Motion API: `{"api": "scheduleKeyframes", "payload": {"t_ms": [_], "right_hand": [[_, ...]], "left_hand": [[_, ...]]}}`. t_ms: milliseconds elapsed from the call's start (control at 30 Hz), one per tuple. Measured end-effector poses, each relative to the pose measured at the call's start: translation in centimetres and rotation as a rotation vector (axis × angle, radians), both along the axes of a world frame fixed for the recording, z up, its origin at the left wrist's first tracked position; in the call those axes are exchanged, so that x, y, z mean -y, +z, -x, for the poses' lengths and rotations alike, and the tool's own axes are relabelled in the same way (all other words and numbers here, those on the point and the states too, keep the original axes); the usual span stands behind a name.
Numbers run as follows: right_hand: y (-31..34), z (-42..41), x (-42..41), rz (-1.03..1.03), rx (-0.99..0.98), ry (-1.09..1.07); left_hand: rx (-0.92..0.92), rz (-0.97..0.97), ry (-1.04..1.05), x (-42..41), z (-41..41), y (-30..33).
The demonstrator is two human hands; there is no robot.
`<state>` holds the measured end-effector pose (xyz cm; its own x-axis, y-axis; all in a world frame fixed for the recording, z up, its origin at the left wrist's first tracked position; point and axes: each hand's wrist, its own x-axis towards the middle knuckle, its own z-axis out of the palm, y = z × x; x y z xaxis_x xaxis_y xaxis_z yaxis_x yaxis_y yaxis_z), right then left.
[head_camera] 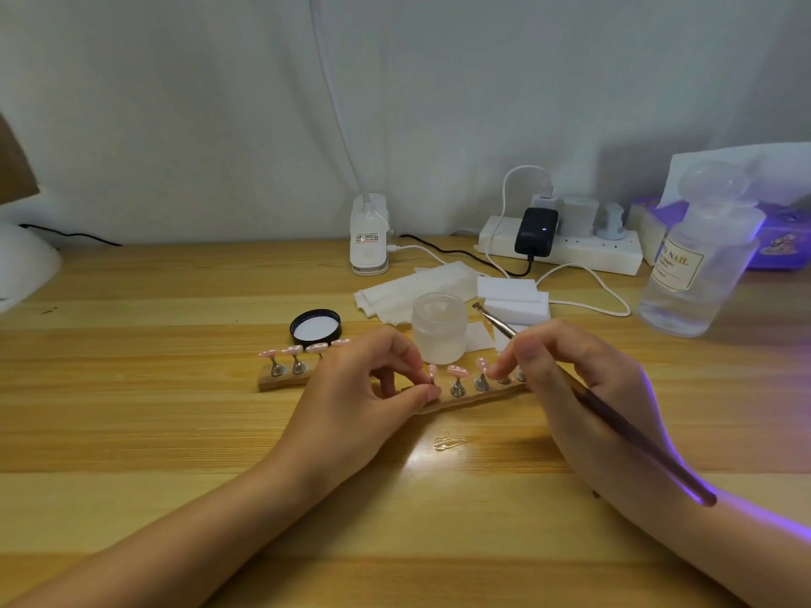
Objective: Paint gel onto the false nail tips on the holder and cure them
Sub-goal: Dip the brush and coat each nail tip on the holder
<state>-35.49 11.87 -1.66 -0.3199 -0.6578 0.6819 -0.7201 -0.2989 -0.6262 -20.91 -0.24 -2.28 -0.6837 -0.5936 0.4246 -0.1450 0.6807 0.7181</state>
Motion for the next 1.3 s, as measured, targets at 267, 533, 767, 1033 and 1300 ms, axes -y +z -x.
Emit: {"api": "scheduleKeyframes", "payload": {"t_ms": [267,533,767,1033,1300], "right_hand": [[0.7,0.9,1.0,-0.073,-0.252,-0.003],[0.5,3.3,4.2,-0.352,-0.499,0.105],[-0.3,3.8,4.7,-0.285,-0.522,0.169],[0.2,3.5,2.7,-0.145,-0.575,0.149],[1.5,1.9,1.7,-0.006,-0.576,0.155]], "left_hand": [[0.015,-0.010,-0.018,-0.2,-0.2,0.1],[0.057,0.029,-0.037,-0.3,-0.3,0.2],[0.060,0.027,-0.017,-0.3,-0.4,0.1],[0.063,0.031,0.001,-0.4,-0.4,0.0],[0.015,0.156,0.004,-0.5,-0.5,-0.2]]}}
